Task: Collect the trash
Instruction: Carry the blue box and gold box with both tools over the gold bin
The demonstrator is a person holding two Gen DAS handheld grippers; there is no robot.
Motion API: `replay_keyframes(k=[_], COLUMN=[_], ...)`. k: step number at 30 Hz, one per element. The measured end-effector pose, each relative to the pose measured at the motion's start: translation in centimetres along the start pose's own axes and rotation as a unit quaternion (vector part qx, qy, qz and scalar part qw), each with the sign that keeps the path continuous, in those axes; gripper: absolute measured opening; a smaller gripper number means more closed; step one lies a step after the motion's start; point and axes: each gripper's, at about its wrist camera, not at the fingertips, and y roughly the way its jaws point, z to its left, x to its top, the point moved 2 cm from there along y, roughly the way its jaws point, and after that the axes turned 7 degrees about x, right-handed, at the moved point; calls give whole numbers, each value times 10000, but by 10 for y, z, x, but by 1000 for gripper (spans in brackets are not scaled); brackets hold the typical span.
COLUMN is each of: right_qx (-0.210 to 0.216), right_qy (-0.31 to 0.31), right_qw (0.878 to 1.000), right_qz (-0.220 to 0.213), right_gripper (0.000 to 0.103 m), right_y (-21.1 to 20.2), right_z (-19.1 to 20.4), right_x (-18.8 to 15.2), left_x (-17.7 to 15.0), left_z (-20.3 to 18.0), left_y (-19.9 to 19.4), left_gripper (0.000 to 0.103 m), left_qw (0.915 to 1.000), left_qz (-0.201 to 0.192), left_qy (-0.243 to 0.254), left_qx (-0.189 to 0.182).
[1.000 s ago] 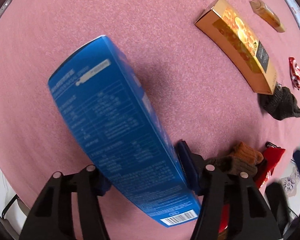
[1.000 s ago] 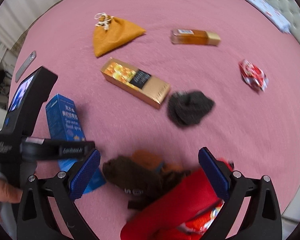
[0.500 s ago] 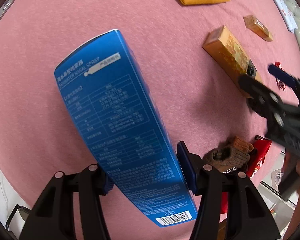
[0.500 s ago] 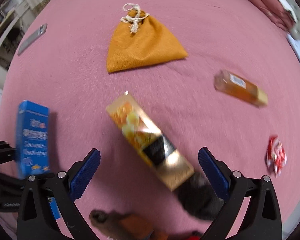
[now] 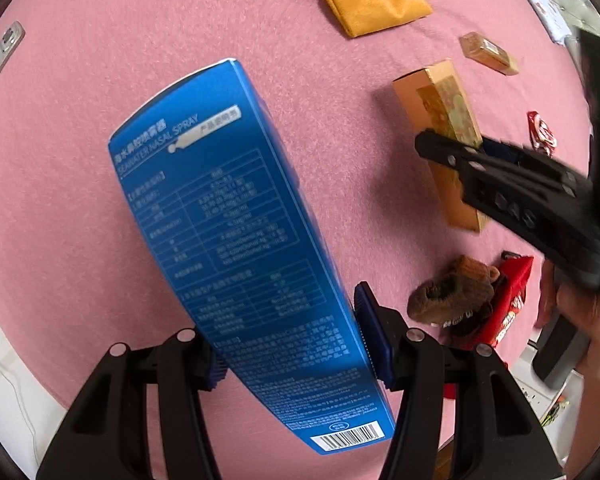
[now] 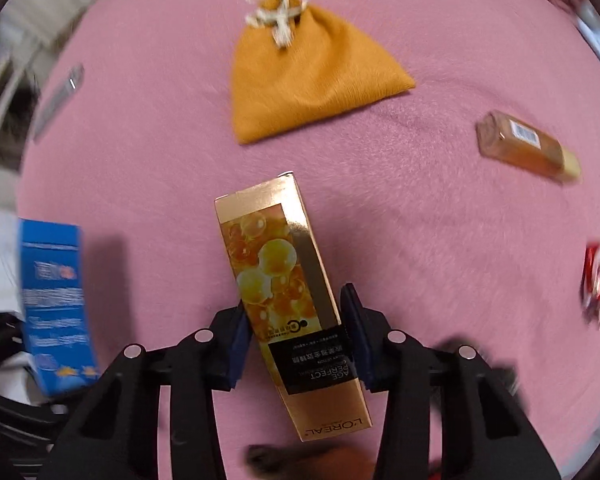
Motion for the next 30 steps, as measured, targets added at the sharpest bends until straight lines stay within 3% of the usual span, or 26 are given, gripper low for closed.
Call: replay_keyframes(k=[9, 16, 24, 30], right_qx=[424, 341, 192, -52], right_qy=[1360, 2555, 3502, 4152], right_qw=[9880, 9605, 9217, 8864], right_qz=[-593, -1050, -1654, -2046], right_gripper=[41, 41, 41, 42], right_y=[-64, -110, -167, -199], right_z=[32, 45, 68, 78], right_x=[-91, -174, -291, -377], left_x=[-44, -107, -192, -251], left_z=[-22, -46, -77, -112], left_y=[-28, -61, -74, -75], left_gripper=[55, 55, 55, 55], left_qw=[9967, 9845, 9594, 9305], left_qz=[-234, -300, -215, -168], left_qy=[769, 1730, 2811, 3658], left_qx=[119, 49, -79, -117])
